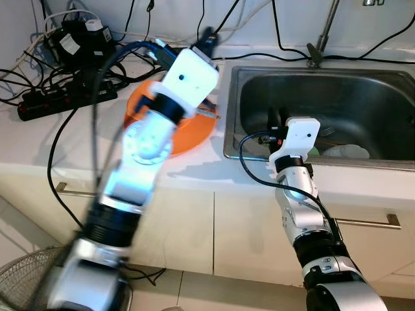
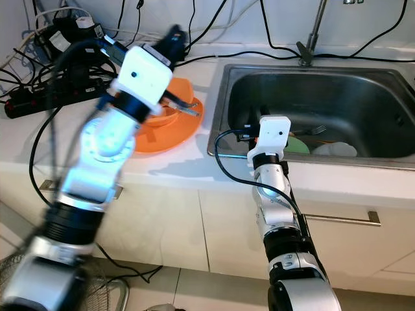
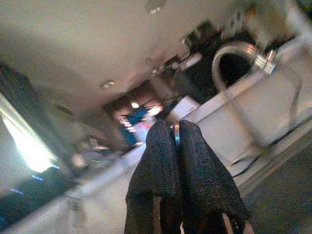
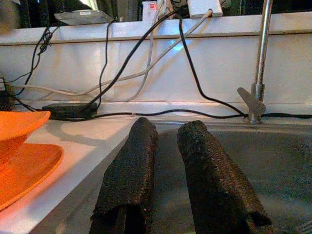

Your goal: Kitchen organization

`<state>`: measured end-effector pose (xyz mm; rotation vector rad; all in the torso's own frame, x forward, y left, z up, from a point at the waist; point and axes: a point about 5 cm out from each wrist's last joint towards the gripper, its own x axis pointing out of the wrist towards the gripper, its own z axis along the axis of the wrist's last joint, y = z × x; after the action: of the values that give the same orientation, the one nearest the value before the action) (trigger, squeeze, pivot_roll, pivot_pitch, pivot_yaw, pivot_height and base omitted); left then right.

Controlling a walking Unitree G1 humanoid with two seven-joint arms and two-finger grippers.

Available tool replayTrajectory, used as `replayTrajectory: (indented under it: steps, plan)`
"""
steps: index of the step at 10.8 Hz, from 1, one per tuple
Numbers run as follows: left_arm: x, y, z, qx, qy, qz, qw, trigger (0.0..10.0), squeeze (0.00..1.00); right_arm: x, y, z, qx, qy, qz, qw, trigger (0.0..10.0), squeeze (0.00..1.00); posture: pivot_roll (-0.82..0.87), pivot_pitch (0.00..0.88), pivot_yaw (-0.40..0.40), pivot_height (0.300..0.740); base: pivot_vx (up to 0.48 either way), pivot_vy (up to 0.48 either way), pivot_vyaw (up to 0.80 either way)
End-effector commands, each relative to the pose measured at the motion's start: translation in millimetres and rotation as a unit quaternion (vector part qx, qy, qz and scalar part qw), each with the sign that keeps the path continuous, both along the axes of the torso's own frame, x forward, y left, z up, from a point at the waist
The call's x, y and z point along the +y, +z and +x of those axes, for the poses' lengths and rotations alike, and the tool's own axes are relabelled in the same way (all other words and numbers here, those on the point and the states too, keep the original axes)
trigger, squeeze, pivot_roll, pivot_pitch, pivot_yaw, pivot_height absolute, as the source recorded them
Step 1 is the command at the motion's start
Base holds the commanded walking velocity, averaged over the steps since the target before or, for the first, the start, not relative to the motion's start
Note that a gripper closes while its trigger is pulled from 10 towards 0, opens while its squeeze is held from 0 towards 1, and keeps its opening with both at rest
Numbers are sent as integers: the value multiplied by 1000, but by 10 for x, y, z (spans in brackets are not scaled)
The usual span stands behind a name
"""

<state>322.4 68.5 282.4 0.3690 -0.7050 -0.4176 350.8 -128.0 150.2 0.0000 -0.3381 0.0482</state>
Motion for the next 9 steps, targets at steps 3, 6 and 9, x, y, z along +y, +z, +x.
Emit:
replayTrajectory:
  steps: [3, 6, 9]
  plan:
    - [-178, -98, -43, 73, -100, -83, 989, 10000, 0, -21, 12, 14, -1, -8, -4, 1000, 10000, 0, 97, 0, 62, 740, 0, 0, 0]
    - [-311, -216, -73, 131, -163, -110, 972, 10000, 0, -34, 6, 13, -1, -20, -20, 1000, 10000, 0, 95, 0, 66, 740, 0, 0, 0]
    - [-350, -264, -94, 144, -193, -128, 962, 10000, 0, -80, -7, -1, -1, -28, -43, 999, 10000, 1000, 89, 0, 66, 740, 0, 0, 0]
